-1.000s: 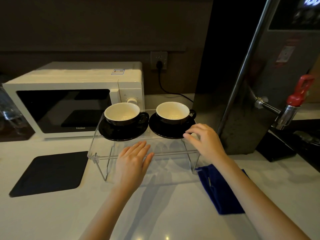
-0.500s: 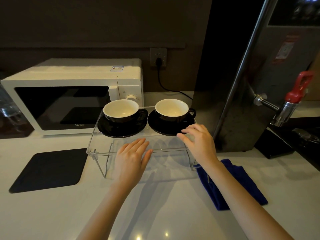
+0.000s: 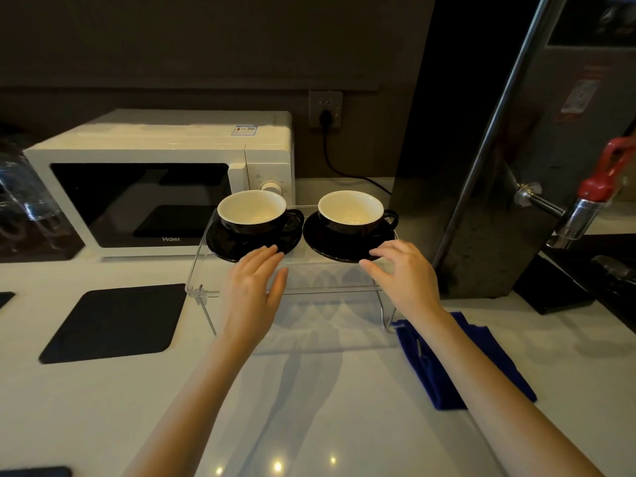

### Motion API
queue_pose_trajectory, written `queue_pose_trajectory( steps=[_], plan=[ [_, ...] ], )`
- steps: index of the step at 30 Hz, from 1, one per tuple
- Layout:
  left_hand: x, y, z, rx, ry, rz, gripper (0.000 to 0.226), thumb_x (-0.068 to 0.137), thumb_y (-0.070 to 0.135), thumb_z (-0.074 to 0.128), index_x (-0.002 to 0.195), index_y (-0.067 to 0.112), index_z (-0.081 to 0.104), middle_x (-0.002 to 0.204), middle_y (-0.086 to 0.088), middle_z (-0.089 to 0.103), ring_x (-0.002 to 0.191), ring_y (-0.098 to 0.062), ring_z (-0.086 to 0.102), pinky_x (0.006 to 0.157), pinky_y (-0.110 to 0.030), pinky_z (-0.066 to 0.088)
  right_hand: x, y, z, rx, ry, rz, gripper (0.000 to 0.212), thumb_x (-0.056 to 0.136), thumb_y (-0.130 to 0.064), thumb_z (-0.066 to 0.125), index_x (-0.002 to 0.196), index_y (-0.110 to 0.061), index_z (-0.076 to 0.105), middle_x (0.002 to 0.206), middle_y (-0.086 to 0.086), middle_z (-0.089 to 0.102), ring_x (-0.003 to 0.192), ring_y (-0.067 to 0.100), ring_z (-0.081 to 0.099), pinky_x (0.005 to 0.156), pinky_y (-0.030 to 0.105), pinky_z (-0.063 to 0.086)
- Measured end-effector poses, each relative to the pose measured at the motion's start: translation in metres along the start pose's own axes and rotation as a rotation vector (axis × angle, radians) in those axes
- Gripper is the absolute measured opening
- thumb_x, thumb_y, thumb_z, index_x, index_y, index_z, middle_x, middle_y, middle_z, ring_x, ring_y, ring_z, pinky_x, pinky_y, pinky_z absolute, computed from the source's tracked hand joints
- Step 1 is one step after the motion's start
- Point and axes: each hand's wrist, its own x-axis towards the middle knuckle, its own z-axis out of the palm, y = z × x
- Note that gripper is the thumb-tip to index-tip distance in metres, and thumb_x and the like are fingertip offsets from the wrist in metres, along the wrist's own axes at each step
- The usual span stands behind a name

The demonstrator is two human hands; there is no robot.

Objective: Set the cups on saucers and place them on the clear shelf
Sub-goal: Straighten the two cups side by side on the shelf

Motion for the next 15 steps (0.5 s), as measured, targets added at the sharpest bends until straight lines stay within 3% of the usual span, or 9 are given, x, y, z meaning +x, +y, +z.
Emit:
queue_pose_trajectory(
  steps=[4, 7, 12, 15],
  plan=[
    [0.001, -0.010, 0.002, 0.137, -0.125, 0.005, 0.059, 0.087, 0.046, 0.032, 0.133, 0.011, 0.043, 0.143, -0.009, 0.043, 0.136, -0.021, 0.031, 0.112, -0.034, 0.015, -0.002, -0.001, 0.003, 0.011, 0.027, 0.028, 0.033, 0.083, -0.034, 0.063, 0.107, -0.012, 0.066, 0.115, 0.006, 0.065, 0.106, 0.018, 0.056, 0.074, 0.023, 0.041],
    [-0.001, -0.015, 0.003, 0.168, -0.150, 0.033, 0.068, 0.085, 0.053, 0.017, 0.137, 0.013, 0.035, 0.147, -0.005, 0.035, 0.137, -0.011, 0.018, 0.112, -0.028, 0.006, -0.004, 0.000, 0.003, 0.028, 0.038, 0.040, 0.032, 0.083, -0.031, 0.063, 0.109, -0.012, 0.066, 0.118, 0.007, 0.064, 0.108, 0.019, 0.056, 0.077, 0.023, 0.040],
    [0.000, -0.013, -0.001, 0.121, -0.181, 0.018, 0.053, 0.093, 0.041, 0.033, 0.139, 0.014, 0.031, 0.150, -0.004, 0.031, 0.141, -0.016, 0.019, 0.112, -0.026, 0.004, -0.002, -0.005, -0.004, 0.047, -0.056, 0.066, 0.033, 0.086, -0.026, 0.060, 0.114, -0.011, 0.062, 0.124, 0.008, 0.061, 0.114, 0.020, 0.053, 0.086, 0.026, 0.040],
    [0.000, -0.011, -0.009, 0.061, -0.208, 0.002, 0.050, 0.093, 0.033, 0.039, 0.138, 0.012, 0.035, 0.149, -0.006, 0.033, 0.141, -0.018, 0.021, 0.112, -0.028, 0.009, 0.001, -0.017, -0.027, 0.180, -0.110, 0.086, 0.036, 0.086, -0.019, 0.060, 0.121, -0.012, 0.057, 0.127, 0.006, 0.059, 0.119, 0.019, 0.051, 0.090, 0.019, 0.035]
  ],
)
